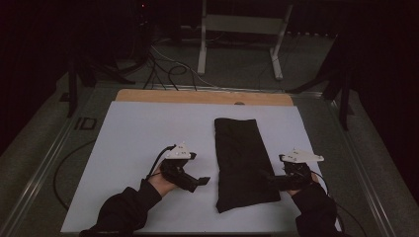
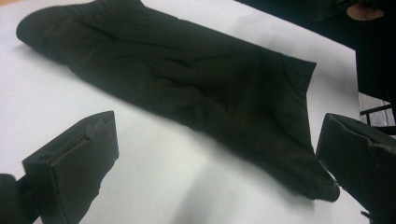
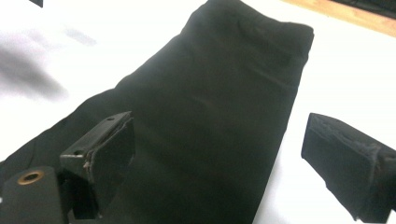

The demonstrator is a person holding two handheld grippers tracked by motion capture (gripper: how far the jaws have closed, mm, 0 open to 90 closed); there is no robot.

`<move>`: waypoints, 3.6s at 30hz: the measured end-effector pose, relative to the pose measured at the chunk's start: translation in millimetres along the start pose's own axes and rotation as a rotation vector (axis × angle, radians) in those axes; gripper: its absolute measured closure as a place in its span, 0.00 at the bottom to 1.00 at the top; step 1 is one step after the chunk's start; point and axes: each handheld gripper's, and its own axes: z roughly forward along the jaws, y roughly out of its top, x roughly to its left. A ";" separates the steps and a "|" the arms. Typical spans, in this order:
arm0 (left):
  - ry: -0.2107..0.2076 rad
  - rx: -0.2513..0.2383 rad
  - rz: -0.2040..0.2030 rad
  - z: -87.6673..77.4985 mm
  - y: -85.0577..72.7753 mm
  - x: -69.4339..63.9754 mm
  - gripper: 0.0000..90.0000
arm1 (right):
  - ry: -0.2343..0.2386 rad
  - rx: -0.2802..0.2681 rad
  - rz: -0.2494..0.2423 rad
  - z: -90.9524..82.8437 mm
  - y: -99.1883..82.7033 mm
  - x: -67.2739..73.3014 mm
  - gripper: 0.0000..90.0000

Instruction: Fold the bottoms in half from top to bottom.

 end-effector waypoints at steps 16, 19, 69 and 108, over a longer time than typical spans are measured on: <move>0.037 -0.017 -0.030 -1.0 26.4 14.8 0.00 | -0.014 -0.039 -0.066 20.5 43.2 -15.6 0.11; 0.048 -0.010 -0.034 1.3 28.5 19.1 0.00 | -0.012 -0.032 -0.069 27.3 46.7 -17.8 0.11; 0.120 0.096 -0.225 94.2 46.3 96.1 0.00 | -0.017 0.129 0.026 134.7 51.7 -85.9 0.11; 0.199 0.164 -0.356 138.9 52.2 128.8 0.31 | -0.091 0.230 0.147 182.0 56.5 -110.2 0.17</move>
